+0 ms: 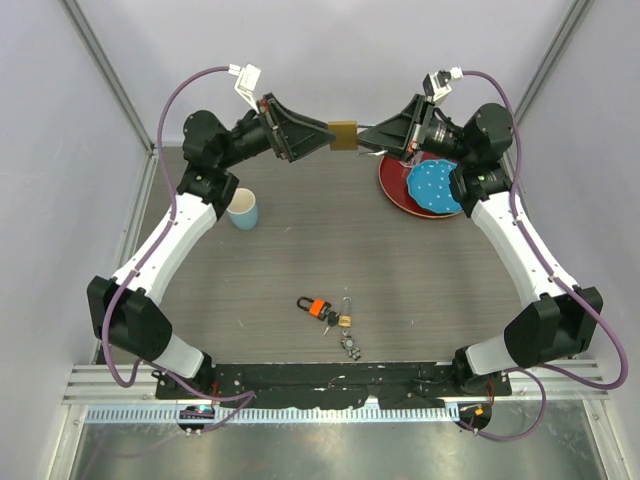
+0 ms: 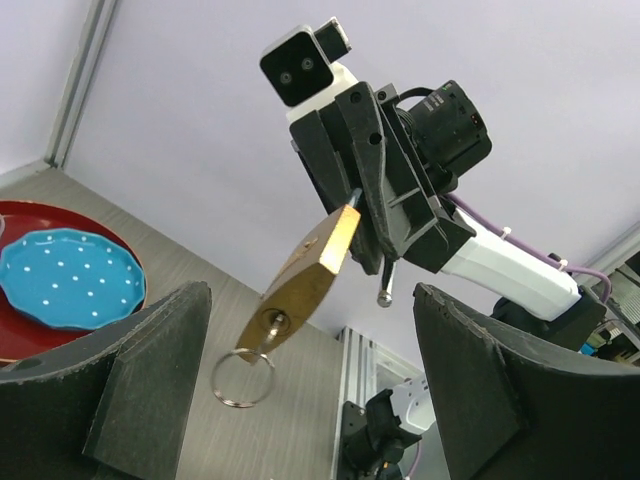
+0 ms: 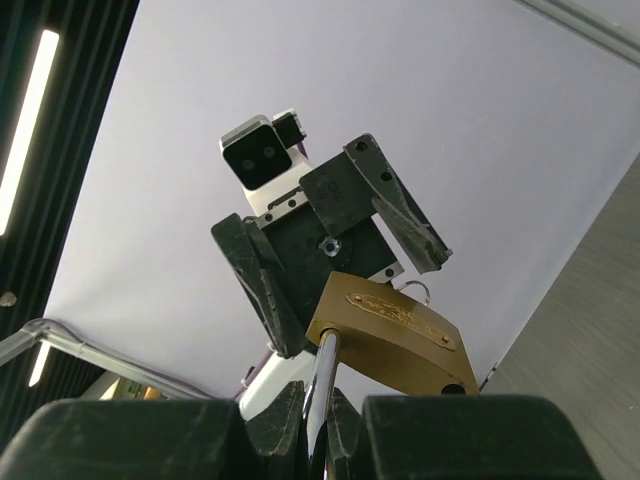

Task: Lock with the key
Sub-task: Lock the lock.

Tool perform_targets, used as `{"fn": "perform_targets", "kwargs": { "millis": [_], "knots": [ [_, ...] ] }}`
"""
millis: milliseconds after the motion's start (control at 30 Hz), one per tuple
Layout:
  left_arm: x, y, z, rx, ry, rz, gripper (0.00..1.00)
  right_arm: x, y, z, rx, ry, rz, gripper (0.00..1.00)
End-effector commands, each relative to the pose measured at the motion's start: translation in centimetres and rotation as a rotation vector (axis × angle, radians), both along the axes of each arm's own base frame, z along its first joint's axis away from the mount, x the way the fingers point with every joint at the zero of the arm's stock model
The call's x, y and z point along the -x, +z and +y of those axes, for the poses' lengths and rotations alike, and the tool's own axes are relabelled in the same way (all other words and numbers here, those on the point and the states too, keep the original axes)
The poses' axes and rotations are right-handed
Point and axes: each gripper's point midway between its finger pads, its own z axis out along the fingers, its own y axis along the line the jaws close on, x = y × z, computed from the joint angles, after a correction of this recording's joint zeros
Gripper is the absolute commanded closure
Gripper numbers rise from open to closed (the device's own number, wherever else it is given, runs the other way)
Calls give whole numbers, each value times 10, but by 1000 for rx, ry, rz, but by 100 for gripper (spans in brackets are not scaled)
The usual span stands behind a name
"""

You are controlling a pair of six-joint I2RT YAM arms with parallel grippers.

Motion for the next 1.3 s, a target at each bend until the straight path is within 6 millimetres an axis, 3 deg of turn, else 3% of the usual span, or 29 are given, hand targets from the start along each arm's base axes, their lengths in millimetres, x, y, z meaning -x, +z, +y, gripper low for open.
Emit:
{"fn": "perform_targets", "kwargs": {
  "millis": [0,233,533,867,1133,1267],
  "knots": [
    [16,21,6,40,-14,-99,16,36,59,-6,-81,39,-192,98],
    [4,18,1,55,-1,-97,21,32,57,-5,-87,44,-176,98],
    [12,13,-20,49,-102,-91,36,32,54,-6,-95,43,-160,98],
    [17,15,-27,50,-126,-84,44,34,48,-6,-86,55,-142,98],
    [17,20,-25,44,-107,-103,43,37,41,-6,-82,65,-125,99],
    [20,15,-26,26,-119,-93,50,38,37,-6,-78,68,-113,98]
  ]
}}
